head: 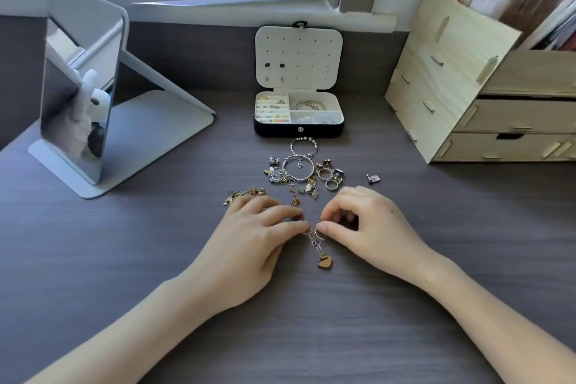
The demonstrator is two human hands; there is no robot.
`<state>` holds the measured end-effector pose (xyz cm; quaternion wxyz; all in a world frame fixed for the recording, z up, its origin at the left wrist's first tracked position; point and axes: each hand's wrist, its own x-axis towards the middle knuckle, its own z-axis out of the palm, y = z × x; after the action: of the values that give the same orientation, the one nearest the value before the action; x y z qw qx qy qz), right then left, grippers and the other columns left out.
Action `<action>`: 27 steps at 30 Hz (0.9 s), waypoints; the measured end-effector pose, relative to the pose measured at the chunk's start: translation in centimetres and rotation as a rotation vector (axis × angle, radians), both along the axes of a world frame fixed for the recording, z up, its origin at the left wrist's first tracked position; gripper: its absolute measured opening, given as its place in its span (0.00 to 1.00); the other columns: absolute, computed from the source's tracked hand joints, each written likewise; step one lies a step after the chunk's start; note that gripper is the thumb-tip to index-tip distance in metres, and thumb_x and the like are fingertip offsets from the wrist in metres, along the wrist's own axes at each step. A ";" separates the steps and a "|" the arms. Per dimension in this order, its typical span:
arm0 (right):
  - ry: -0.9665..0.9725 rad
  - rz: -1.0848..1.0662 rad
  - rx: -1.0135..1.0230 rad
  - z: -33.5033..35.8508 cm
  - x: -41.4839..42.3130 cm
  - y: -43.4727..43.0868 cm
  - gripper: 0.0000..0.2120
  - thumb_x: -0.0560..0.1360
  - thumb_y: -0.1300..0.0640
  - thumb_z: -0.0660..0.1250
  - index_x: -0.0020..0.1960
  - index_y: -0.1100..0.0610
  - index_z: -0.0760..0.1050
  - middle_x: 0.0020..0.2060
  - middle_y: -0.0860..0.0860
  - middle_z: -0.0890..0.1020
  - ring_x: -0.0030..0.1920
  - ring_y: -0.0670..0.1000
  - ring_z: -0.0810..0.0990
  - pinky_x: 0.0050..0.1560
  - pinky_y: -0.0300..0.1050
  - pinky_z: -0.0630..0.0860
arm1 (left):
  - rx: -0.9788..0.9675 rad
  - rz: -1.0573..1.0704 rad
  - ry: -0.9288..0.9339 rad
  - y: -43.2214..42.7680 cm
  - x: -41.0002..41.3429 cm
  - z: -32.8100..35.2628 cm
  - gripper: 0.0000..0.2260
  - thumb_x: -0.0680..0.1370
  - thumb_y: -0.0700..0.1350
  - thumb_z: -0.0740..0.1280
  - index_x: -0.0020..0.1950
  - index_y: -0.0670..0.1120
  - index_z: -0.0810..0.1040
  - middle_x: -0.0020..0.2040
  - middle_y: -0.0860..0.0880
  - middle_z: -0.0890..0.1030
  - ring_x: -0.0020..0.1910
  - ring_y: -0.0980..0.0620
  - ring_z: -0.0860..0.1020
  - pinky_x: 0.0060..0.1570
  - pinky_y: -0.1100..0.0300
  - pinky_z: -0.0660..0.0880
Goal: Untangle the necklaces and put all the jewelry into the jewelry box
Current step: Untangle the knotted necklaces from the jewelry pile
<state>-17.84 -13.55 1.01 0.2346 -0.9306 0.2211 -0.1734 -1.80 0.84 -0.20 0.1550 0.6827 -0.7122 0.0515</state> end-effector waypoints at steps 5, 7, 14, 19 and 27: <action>0.019 -0.006 0.087 0.4 -0.7 -0.2 0.08 0.70 0.52 0.72 0.36 0.45 0.74 0.36 0.42 0.78 0.43 0.43 0.73 0.42 0.29 0.65 | -0.020 0.032 0.024 2.0 0.7 0.5 0.16 0.75 0.44 0.55 0.52 0.54 0.81 0.54 0.55 0.81 0.54 0.49 0.77 0.56 0.57 0.64; 0.016 -0.002 0.107 0.5 -0.9 -0.1 0.08 0.70 0.53 0.72 0.36 0.46 0.74 0.35 0.41 0.78 0.43 0.43 0.73 0.42 0.29 0.65 | -0.033 0.039 0.040 2.8 1.1 0.5 0.15 0.74 0.43 0.55 0.50 0.53 0.80 0.53 0.55 0.81 0.53 0.51 0.76 0.55 0.57 0.65; 0.001 0.004 0.178 1.1 -2.0 0.7 0.06 0.71 0.56 0.72 0.38 0.50 0.77 0.33 0.42 0.77 0.39 0.38 0.73 0.39 0.29 0.65 | -0.085 0.046 0.040 4.3 1.4 0.5 0.13 0.73 0.42 0.56 0.45 0.51 0.80 0.51 0.54 0.81 0.52 0.50 0.74 0.52 0.57 0.66; -0.018 0.019 0.297 1.3 -2.7 1.3 0.05 0.73 0.56 0.70 0.39 0.49 0.77 0.35 0.43 0.80 0.34 0.42 0.75 0.37 0.32 0.68 | -0.066 0.016 0.044 4.3 1.0 1.0 0.11 0.71 0.40 0.55 0.37 0.51 0.76 0.50 0.53 0.81 0.50 0.49 0.75 0.49 0.56 0.66; -0.151 0.093 0.512 2.4 -1.8 1.8 0.04 0.74 0.63 0.68 0.41 0.60 0.75 0.36 0.50 0.84 0.37 0.50 0.80 0.41 0.41 0.75 | -0.033 -0.034 0.187 3.7 0.0 0.8 0.09 0.73 0.42 0.58 0.44 0.51 0.77 0.47 0.56 0.80 0.46 0.50 0.76 0.47 0.56 0.70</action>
<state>-19.69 -11.77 3.39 0.4858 -0.8345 0.1967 -0.1698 -1.75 4.53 0.57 0.2327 0.6695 -0.7054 -0.0032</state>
